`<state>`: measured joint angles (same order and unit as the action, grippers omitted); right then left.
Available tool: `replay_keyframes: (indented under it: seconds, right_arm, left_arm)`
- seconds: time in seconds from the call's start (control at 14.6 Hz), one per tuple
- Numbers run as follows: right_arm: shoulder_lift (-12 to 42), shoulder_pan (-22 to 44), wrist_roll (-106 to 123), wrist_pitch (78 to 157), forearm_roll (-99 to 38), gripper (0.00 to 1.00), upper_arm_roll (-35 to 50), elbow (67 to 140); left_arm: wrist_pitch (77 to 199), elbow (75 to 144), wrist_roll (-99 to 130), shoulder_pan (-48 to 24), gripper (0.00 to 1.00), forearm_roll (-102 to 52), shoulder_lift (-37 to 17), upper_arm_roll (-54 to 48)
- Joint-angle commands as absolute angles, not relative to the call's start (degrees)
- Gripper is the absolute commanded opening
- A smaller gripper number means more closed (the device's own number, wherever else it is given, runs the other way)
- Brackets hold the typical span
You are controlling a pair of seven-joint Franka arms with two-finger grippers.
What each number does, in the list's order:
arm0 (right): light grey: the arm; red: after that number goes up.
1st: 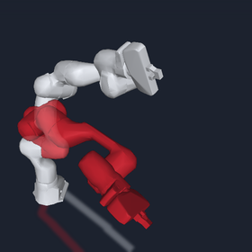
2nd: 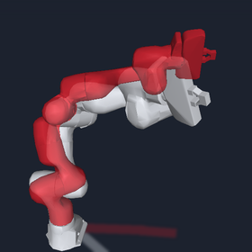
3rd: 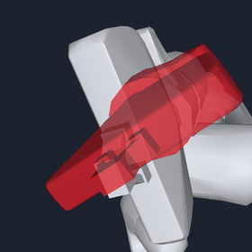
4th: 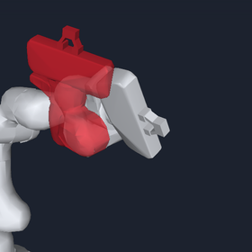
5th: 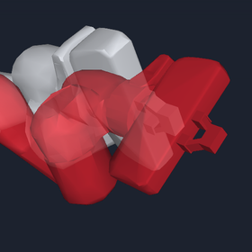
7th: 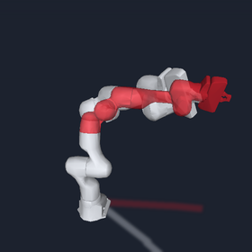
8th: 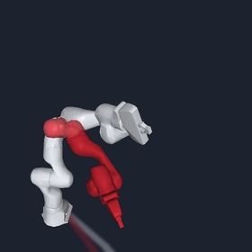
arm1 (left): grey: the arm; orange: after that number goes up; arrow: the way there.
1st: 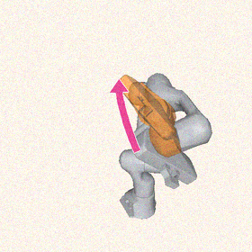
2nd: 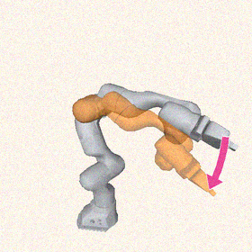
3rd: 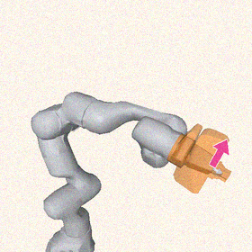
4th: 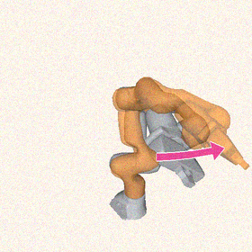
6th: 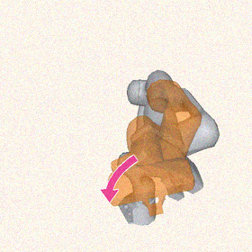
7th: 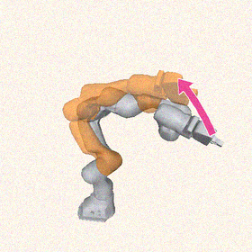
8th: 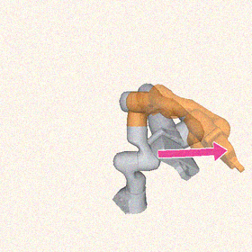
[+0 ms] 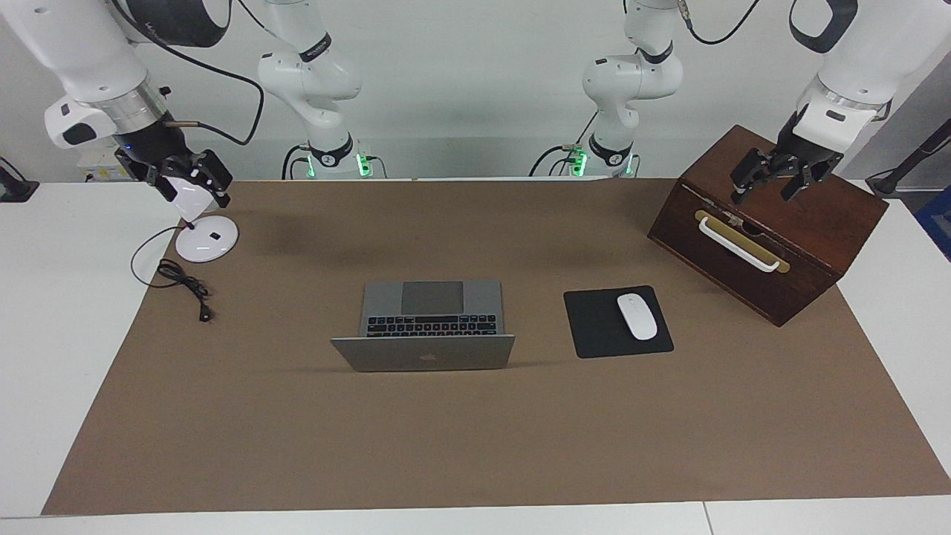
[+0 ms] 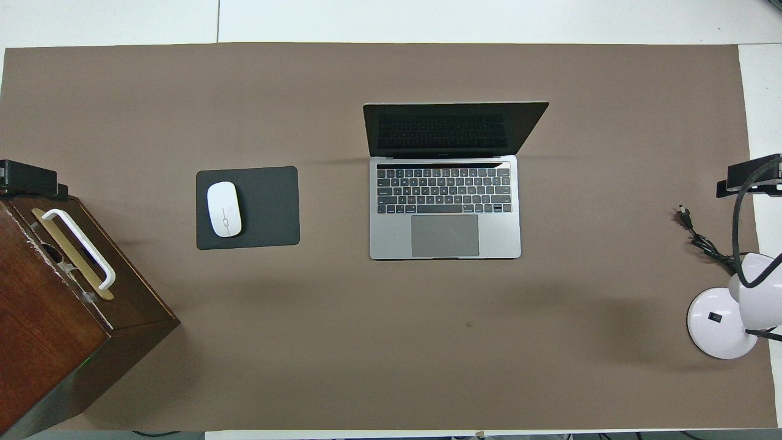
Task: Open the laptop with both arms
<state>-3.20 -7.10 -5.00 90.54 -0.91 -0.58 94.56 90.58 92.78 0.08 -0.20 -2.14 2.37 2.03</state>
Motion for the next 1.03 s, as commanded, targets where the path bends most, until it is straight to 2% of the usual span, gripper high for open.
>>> replay_keyframes:
  seconds: [0.0, 0.96]
  right_arm:
    - [-4.75, -6.94, -5.62, 91.93, 0.44, 1.00, -1.05, 96.59]
    - [-4.92, -7.29, -5.54, 92.46, 0.44, 1.00, -0.88, 96.94]
  left_arm:
    - [91.23, 94.22, 0.44, -0.17, 1.00, -1.14, 3.78, 1.76]
    - [91.49, 94.22, 0.53, 0.09, 1.00, -1.14, 3.69, 1.67]
